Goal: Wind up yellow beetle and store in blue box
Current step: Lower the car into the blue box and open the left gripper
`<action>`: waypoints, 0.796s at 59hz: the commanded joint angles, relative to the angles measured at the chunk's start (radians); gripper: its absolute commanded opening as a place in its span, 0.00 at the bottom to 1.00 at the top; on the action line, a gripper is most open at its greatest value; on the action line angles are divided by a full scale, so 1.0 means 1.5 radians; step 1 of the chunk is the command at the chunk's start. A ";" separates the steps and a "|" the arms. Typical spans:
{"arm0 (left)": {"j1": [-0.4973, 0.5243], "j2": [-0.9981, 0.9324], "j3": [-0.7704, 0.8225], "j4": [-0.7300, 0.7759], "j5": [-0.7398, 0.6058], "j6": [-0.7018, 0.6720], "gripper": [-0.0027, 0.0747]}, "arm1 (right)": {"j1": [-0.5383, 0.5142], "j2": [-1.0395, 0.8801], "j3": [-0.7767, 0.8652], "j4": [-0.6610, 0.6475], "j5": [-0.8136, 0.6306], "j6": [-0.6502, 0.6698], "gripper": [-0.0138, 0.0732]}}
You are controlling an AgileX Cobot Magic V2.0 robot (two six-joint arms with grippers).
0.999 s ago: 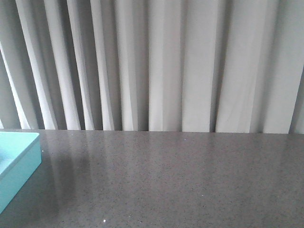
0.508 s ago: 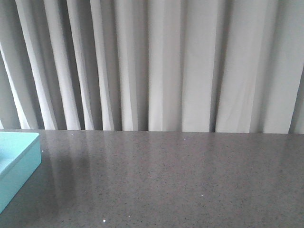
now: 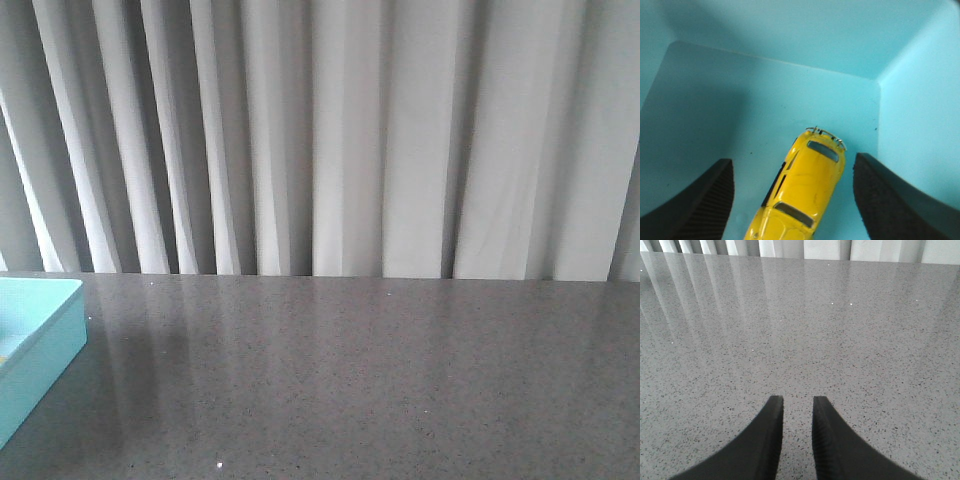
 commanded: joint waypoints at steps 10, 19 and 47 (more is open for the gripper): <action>-0.002 -0.133 -0.020 -0.161 0.027 -0.003 0.35 | -0.003 0.005 -0.017 0.008 -0.045 -0.003 0.35; -0.003 -0.199 -0.020 -0.292 0.110 0.043 0.05 | -0.003 0.005 -0.017 0.008 -0.045 -0.003 0.35; -0.119 -0.422 -0.020 -0.360 0.262 0.094 0.03 | -0.003 0.005 -0.017 0.008 -0.045 -0.003 0.35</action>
